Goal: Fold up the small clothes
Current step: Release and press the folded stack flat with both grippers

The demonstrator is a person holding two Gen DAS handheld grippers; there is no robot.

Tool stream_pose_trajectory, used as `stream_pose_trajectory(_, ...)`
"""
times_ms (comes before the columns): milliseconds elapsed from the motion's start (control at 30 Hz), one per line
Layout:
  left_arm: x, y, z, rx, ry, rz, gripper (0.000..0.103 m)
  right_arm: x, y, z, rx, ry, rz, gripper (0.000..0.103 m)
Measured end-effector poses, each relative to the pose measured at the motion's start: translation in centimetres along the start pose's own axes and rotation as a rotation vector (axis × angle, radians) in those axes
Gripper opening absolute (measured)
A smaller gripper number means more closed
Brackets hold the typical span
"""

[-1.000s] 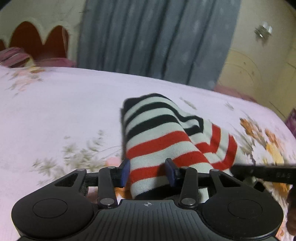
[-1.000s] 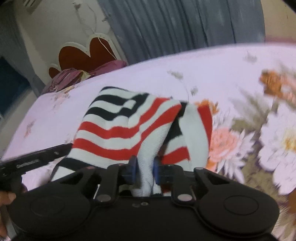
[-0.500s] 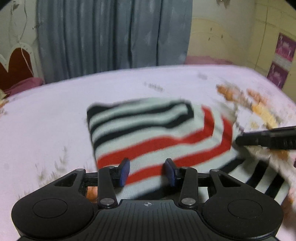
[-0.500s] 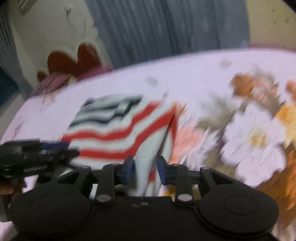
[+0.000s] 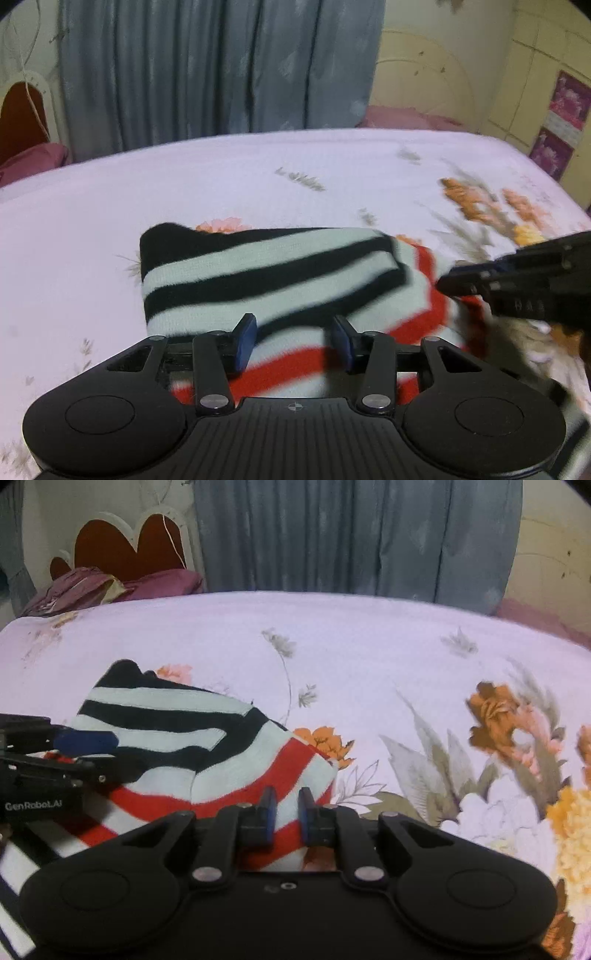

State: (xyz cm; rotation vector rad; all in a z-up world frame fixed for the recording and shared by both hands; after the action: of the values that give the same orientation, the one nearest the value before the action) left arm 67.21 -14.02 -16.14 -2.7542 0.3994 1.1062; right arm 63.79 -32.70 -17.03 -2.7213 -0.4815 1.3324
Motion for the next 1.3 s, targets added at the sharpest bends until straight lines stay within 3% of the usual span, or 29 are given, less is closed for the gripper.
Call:
stream_pose_trajectory(133, -5.7, 0.6, 2.5, 0.029, 0.073, 0.056, 0.044, -5.1, -3.0, 1.1, -0.022, 0.093, -0.110, 0.017)
stream_pose_trajectory(300, -10.9, 0.6, 6.2, 0.021, 0.093, 0.095, 0.044, -9.1, -7.1, 5.4, -0.098, 0.076, -0.197, 0.012)
stream_pose_trajectory(367, -10.5, 0.5, 8.4, 0.021, 0.034, 0.075, 0.044, -8.1, -7.0, 7.9, -0.128, -0.010, -0.117, 0.004)
stream_pose_trajectory(433, -10.1, 0.8, 9.6, 0.021, 0.030, 0.068, 0.043, -6.6, -6.3, 10.2, -0.118, -0.079, -0.079, 0.009)
stream_pose_trajectory(500, -10.2, 1.3, 9.5, 0.056, 0.029, 0.044, 0.044, -6.6, -6.7, 10.5, -0.124, -0.067, -0.063, 0.009)
stream_pose_trajectory(733, -12.2, 0.9, 9.7, 0.027, 0.044, 0.035, 0.044, -7.4, -6.7, 10.3, -0.144, -0.076, -0.055, 0.009)
stream_pose_trajectory(867, -13.0, 0.4, 11.3, 0.022, 0.015, -0.004, 0.044, -10.7, -8.3, 9.3, -0.136, 0.034, -0.107, 0.009)
stream_pose_trajectory(933, -12.4, 0.3, 12.2, 0.001, -0.007, -0.017, 0.044, -9.7, -8.8, 9.5, -0.156, 0.008, -0.124, 0.008)
stream_pose_trajectory(1033, -12.2, 0.6, 12.4, -0.013, -0.008, -0.035, 0.044, -6.8, -8.1, 11.2, -0.167, -0.083, -0.079, 0.005)
stream_pose_trajectory(1300, -11.9, 0.9, 13.0, -0.003, 0.001, -0.083, 0.044, -6.5, -8.3, 11.5, -0.200, -0.065, -0.076, 0.005)
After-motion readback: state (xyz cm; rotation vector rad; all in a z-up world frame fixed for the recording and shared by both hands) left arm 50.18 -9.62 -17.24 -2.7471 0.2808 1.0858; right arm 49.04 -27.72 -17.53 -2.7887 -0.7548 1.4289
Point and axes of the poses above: each gripper's, at about its wrist camera, not at the fingertips, and x roughly the way its jaws point, y to its right, z to its underside, the point moved 8 cm from there along x, roughly the way its jaws point, and after that the axes turned 11 degrees about -z, right-handed, at the moved point
